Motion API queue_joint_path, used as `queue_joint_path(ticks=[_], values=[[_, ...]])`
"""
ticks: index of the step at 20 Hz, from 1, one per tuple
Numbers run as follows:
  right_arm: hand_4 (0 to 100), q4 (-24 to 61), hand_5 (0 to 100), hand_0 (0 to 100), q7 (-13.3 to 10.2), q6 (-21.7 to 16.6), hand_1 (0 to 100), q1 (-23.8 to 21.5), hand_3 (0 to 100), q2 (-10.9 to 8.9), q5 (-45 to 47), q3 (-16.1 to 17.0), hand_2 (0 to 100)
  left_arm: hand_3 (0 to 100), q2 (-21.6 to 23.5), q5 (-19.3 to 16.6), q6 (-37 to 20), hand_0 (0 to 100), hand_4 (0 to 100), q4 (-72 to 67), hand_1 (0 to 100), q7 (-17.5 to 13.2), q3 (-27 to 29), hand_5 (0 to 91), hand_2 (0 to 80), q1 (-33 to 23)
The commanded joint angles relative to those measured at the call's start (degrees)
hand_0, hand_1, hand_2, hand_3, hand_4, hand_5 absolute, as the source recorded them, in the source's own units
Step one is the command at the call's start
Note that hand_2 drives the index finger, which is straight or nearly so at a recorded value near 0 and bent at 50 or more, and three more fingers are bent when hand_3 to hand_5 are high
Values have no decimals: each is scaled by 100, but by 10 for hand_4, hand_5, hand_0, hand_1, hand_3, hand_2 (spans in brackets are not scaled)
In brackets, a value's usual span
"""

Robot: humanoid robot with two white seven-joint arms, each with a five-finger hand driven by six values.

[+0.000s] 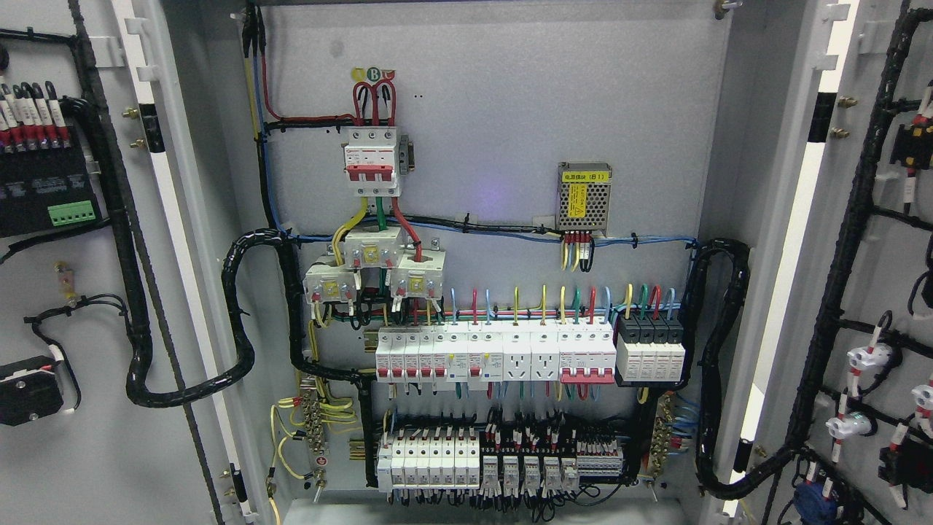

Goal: Open door with both hands

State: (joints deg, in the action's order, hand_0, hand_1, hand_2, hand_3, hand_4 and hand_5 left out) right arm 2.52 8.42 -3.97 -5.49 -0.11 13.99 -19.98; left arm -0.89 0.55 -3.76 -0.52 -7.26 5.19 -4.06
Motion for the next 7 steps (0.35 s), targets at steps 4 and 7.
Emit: queue_joint_path(ticks=[4,7], values=[[0,-24,0,382,-7,2,0,-23,0,187,-2,-6,0,0,-113,138,-2,0,0,17,0,-4,35,0,0,1],[0,-24,0,383,-24,2,0,-23,0,161,-2,11,0,0,-113,138,-2,0,0,17,0,-4,35,0,0,1]])
